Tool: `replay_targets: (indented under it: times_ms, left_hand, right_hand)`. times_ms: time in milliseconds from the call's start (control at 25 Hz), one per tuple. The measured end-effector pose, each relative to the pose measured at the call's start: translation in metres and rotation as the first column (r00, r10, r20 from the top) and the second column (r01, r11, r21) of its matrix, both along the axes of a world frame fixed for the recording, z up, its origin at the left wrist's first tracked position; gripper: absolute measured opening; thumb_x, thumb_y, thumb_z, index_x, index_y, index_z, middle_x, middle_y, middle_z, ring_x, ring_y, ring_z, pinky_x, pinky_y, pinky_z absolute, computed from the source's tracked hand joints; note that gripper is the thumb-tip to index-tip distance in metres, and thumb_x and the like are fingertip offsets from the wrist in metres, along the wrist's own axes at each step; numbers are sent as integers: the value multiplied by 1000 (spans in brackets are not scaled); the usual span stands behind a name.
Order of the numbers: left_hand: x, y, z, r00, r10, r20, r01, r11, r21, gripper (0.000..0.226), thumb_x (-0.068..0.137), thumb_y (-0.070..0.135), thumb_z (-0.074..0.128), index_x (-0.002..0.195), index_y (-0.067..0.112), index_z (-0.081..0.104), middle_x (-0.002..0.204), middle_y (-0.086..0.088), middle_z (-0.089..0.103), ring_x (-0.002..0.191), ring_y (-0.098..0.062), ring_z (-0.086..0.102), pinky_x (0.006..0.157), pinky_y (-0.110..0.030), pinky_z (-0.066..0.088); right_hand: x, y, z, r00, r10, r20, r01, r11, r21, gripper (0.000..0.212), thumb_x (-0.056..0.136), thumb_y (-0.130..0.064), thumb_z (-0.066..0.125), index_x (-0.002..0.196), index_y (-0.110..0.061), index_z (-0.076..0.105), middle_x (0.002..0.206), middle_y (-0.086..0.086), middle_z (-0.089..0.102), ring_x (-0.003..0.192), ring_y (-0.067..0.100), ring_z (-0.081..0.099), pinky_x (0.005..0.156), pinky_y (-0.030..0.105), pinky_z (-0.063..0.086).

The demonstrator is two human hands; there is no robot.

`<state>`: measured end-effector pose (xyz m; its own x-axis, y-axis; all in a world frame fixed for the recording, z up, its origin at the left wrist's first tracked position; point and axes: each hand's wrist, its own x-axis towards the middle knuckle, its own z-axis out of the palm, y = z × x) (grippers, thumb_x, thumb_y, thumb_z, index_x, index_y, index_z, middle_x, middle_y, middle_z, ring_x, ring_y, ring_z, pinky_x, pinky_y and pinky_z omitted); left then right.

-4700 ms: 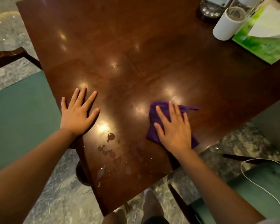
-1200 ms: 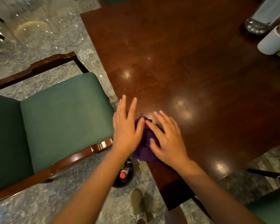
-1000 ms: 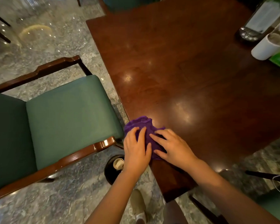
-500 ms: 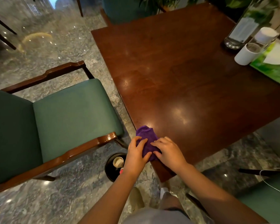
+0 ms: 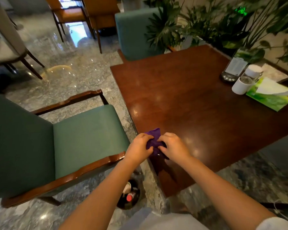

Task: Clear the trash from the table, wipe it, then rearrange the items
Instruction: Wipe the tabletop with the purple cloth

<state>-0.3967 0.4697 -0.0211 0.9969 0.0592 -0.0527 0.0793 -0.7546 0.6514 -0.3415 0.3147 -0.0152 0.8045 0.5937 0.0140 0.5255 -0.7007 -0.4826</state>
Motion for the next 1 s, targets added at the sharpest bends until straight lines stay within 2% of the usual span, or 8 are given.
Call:
replay_targets:
  times_ms: [160,240,480,760,1000]
  left_hand:
    - [47,16,32,992,65,105,-71,996,52,44,82,12,65,125,9,57,123,-11,56,113,-23,52,96,-23,35]
    - [74,26,43,985,105,139,-119,989,92,45,82,12,64,126,9,57,124,-11,56,114,-23,52,95,-23,34]
    - [158,47,50,947,256,196,-291,939,181,45,84,15,63,128,10,55,128,-9,54,115,-22,52,97,-29,40]
    - [231,69,-4,908,383,172,-417,869,266,43,92,18,56,133,9,51,138,-10,48,125,-24,45,100,-30,37]
    - [259,76,-74,898,439,22,-419,840,344,45,96,24,48,140,15,41,144,-4,41,131,-17,37,98,-27,39]
  right_hand:
    - [55,21,32,994,40,106,-44,998,33,21,78,-19,66,98,-16,65,96,5,62,98,23,55,78,34,46]
    - [89,34,43,988,79,136,-87,995,51,22,77,-18,65,99,-14,65,98,6,63,99,25,55,80,36,46]
    - [200,72,45,943,282,178,-296,953,58,21,80,-16,63,100,-11,64,102,10,62,101,27,53,86,36,43]
    - [291,109,-8,887,429,171,-448,889,93,18,83,-14,57,100,-9,63,103,7,62,102,25,51,84,37,46]
    - [316,122,-79,894,443,73,-447,893,51,25,87,-11,52,110,-10,62,113,4,60,109,22,49,81,35,48]
